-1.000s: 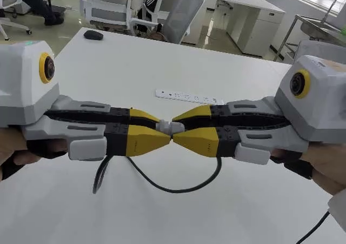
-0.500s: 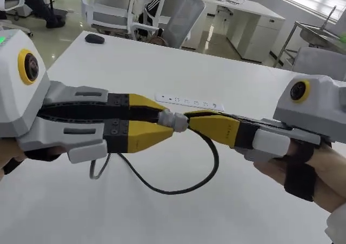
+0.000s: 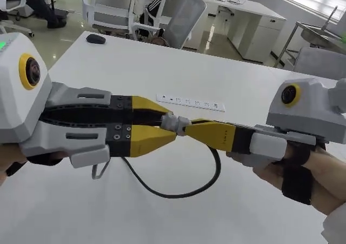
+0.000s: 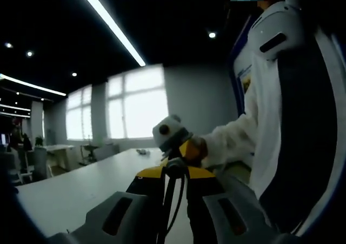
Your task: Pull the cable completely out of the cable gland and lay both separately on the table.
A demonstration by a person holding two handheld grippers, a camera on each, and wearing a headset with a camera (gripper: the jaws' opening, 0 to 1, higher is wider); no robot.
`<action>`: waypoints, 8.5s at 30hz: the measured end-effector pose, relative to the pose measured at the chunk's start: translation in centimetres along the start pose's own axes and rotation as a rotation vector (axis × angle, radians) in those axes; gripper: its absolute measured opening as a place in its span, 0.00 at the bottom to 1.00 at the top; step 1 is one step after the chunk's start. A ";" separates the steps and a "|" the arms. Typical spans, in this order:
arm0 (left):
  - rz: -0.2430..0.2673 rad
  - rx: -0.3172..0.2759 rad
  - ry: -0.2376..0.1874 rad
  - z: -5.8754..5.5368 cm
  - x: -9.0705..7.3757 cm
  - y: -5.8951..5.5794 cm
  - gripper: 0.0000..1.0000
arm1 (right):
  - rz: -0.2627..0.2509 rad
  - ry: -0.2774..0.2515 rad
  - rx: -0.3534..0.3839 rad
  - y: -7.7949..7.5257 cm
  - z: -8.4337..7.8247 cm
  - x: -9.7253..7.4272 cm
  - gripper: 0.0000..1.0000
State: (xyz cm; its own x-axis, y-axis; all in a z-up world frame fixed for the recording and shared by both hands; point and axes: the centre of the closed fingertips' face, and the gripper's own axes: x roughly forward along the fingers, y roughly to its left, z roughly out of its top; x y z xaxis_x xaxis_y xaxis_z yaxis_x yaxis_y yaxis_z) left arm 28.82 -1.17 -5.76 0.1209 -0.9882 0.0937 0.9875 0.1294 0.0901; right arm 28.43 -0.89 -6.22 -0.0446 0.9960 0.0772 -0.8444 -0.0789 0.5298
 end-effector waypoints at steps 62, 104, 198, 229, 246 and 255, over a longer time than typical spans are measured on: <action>0.023 -0.172 0.010 -3.2 1.9 0.3 0.20 | -0.169 0.148 -0.630 -2.5 -1.9 -0.8 0.02; 0.099 -0.310 0.041 -5.9 0.7 1.0 0.17 | -0.392 0.475 -0.597 -8.9 -9.1 -7.7 0.02; 0.174 -0.270 0.168 -7.2 4.2 0.4 0.17 | -0.342 0.489 -0.537 -7.9 -9.9 -11.5 0.03; 0.179 -0.287 0.208 -5.5 9.6 -1.6 0.17 | -0.198 0.381 -0.702 -1.9 -3.6 -10.6 0.04; 0.172 -0.289 0.210 -5.7 7.7 -0.2 0.17 | -0.260 0.393 -0.733 -3.4 -3.9 -9.9 0.03; 0.176 -0.271 0.215 -5.5 6.6 0.0 0.17 | -0.294 0.428 -0.690 -5.2 -5.1 -11.1 0.03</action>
State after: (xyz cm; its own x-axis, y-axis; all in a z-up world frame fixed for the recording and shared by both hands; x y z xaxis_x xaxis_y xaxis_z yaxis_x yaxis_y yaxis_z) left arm 30.15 -8.13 -10.55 0.2813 -0.9510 -0.1283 0.9371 0.3010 -0.1765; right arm 30.53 -11.28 -14.15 0.1465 0.9130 -0.3807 -0.9824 0.0892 -0.1641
